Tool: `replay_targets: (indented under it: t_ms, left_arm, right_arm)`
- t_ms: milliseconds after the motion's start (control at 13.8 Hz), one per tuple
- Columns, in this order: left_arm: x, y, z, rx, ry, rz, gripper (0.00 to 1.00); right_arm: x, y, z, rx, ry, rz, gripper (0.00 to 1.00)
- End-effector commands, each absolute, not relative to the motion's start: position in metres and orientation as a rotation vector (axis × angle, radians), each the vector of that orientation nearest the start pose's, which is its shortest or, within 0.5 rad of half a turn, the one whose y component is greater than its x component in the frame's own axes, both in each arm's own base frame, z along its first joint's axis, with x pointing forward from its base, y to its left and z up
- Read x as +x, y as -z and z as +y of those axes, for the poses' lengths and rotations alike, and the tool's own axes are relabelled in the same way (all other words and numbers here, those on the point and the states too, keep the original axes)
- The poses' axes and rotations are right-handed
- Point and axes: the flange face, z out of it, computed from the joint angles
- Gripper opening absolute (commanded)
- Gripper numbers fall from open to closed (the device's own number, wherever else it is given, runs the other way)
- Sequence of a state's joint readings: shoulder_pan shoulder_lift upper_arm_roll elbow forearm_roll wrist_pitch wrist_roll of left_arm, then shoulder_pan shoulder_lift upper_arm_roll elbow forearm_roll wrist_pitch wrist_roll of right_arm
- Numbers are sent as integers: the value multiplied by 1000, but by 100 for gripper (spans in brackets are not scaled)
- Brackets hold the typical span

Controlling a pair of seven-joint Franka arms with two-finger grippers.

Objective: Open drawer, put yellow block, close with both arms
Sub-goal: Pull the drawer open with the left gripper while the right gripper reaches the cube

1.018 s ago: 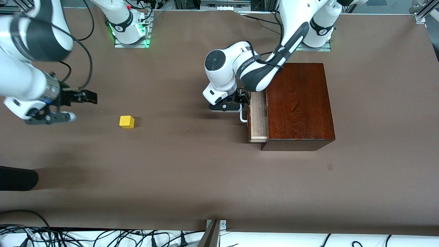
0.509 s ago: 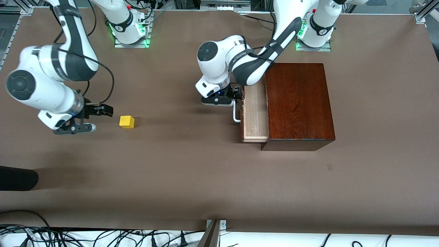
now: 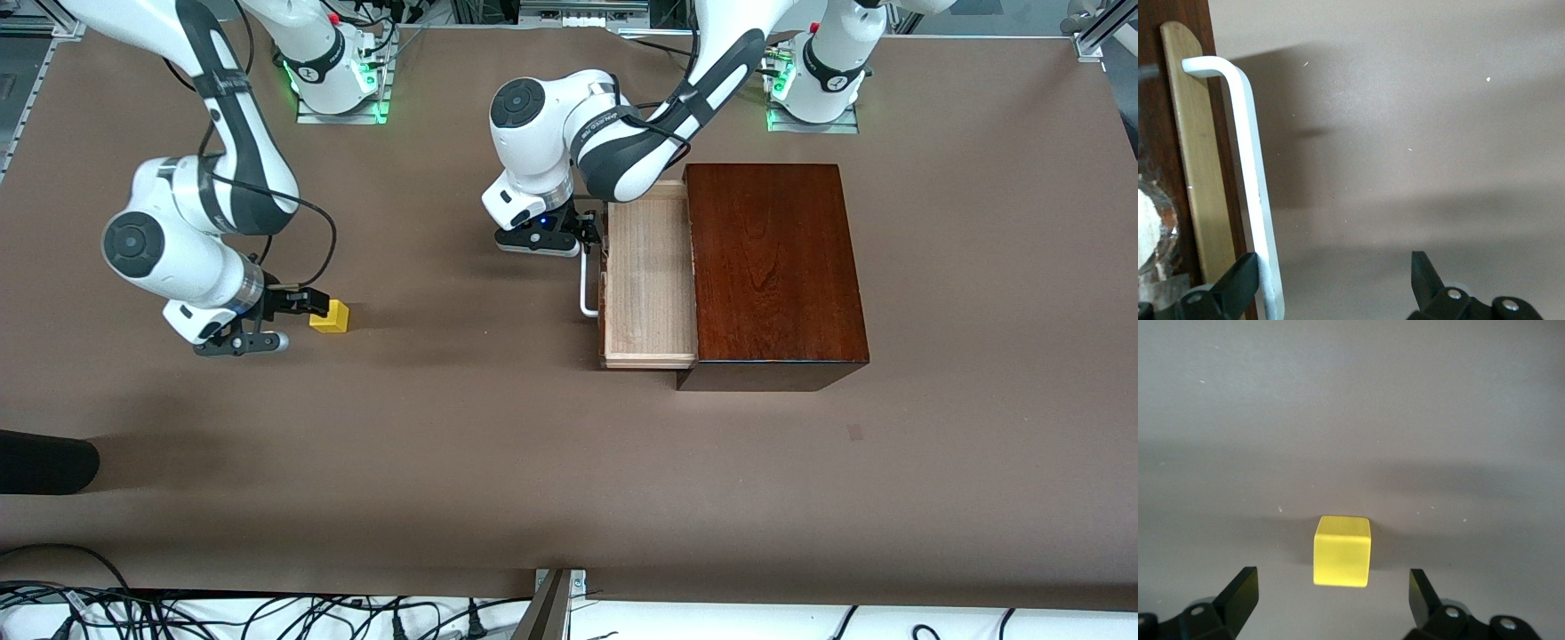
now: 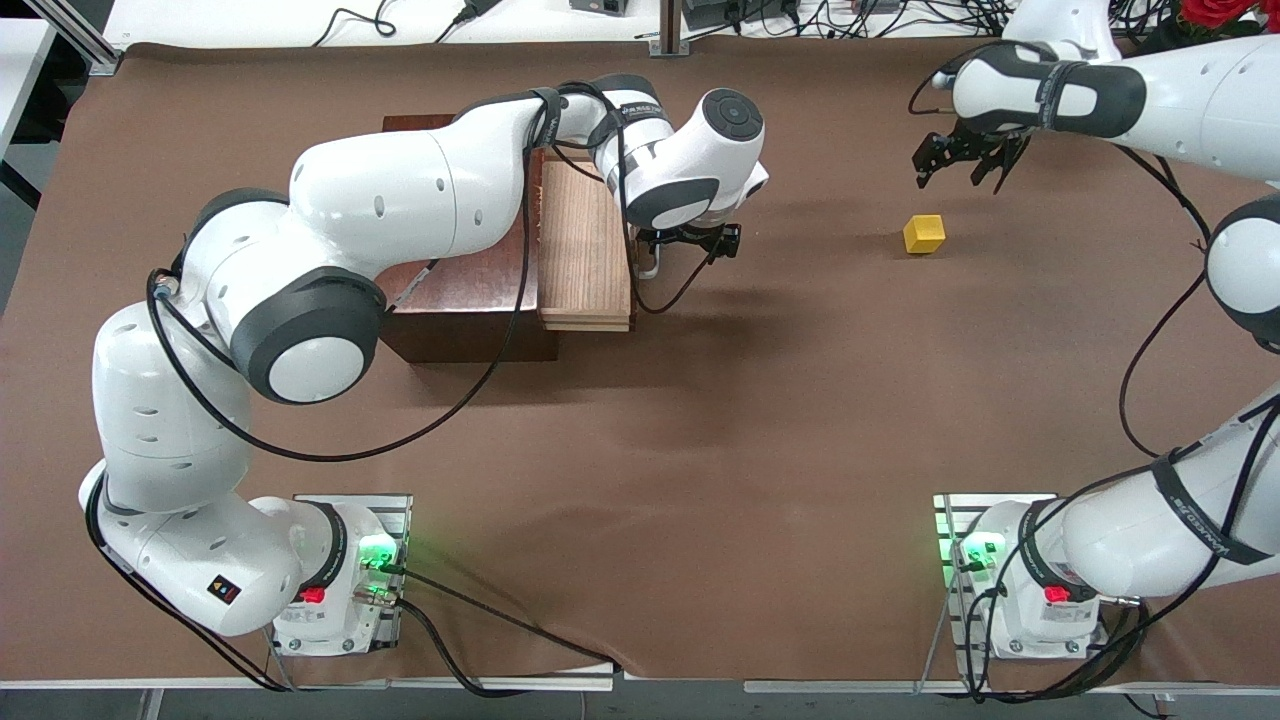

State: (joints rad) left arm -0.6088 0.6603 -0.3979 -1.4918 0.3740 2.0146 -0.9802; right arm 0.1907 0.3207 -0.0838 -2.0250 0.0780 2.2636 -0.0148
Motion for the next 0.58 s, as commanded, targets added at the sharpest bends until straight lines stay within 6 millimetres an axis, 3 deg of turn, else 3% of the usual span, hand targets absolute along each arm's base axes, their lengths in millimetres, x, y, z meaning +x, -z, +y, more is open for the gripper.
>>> replay_targets:
  t_ms: [0,218,509]
  left_arm:
    - [433,-328,-568,-3056,43,174,100]
    - [449,-396,-554,-3066,-35,56,100]
    - [487,-468,-497,-3035,-20,-86,100]
  right_arm:
    - [575,-262,64,-3101,-88,-84,100]
    - [563,-232,61,-3110,-42,-75,100]
    - [553,-207,58,-3118,-10,-65,98]
